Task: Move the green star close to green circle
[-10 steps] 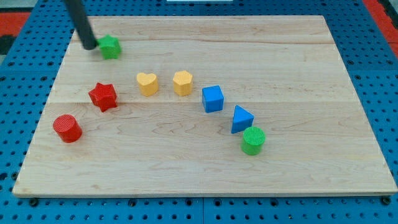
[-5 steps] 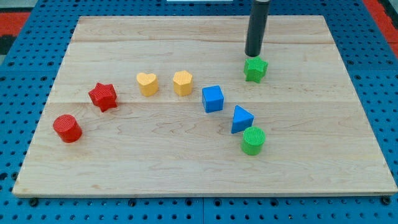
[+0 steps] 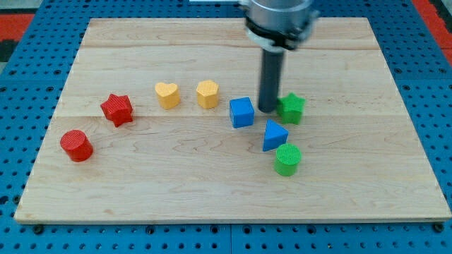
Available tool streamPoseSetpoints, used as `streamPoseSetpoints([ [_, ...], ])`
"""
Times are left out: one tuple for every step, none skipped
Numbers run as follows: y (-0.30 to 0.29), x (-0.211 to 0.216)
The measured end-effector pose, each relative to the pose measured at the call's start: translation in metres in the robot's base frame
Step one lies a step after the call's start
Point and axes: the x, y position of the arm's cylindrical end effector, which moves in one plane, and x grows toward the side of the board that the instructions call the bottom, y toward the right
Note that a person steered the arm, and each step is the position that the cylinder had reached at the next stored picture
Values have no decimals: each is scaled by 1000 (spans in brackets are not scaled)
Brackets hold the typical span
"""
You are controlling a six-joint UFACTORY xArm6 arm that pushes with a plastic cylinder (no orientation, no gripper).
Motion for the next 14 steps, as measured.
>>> streamPoseSetpoints([
  [30, 13],
  [30, -27],
  [29, -62],
  [83, -35],
  [71, 37],
  [91, 26],
  [66, 8],
  [49, 54],
  [81, 101],
  [111, 105],
  [131, 137],
  [132, 157],
  [88, 155],
  [29, 153],
])
